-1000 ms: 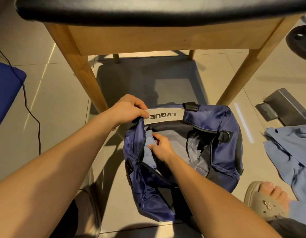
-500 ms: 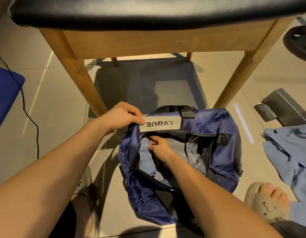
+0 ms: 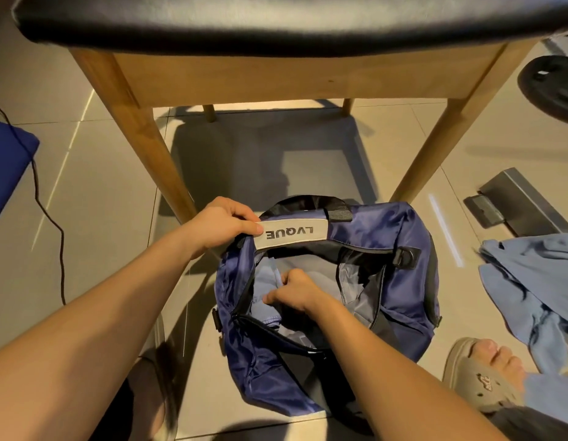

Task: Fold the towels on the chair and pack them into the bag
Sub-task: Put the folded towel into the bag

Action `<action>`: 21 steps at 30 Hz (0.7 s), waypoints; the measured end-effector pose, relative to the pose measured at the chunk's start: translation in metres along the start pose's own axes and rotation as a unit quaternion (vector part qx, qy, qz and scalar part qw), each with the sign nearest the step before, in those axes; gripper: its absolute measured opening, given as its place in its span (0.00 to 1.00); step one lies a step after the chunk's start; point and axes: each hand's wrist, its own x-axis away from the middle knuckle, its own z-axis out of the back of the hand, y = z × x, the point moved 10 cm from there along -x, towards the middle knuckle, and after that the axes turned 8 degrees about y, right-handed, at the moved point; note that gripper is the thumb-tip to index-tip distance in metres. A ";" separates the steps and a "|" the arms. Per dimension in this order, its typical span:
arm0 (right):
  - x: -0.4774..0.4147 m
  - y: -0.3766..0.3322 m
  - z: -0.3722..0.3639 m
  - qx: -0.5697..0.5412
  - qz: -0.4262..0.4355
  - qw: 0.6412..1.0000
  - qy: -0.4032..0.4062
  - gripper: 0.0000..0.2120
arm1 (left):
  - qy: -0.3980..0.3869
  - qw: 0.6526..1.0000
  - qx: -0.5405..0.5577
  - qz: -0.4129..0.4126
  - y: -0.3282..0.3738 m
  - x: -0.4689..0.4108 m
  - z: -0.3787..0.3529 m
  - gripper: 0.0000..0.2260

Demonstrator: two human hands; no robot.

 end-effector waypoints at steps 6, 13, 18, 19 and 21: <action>-0.017 -0.001 0.005 -0.011 0.048 0.994 0.101 0.23 | -0.027 0.994 0.101 0.021 0.001 0.005 -0.008 0.02; -0.016 0.011 0.007 -0.072 0.027 0.985 0.155 0.09 | -0.036 0.999 0.033 0.011 -0.007 0.006 -0.015 0.03; -0.022 -0.003 0.015 -0.105 0.015 0.977 0.184 0.08 | 0.018 0.999 0.030 0.013 -0.008 0.008 -0.012 0.04; -0.023 -0.005 0.016 -0.094 0.017 0.978 0.183 0.10 | 0.032 0.999 0.014 0.006 -0.009 0.006 -0.009 0.03; -0.020 -0.003 0.017 -0.078 0.012 0.981 0.175 0.14 | 0.059 0.998 -0.031 -0.009 -0.010 0.003 -0.003 0.02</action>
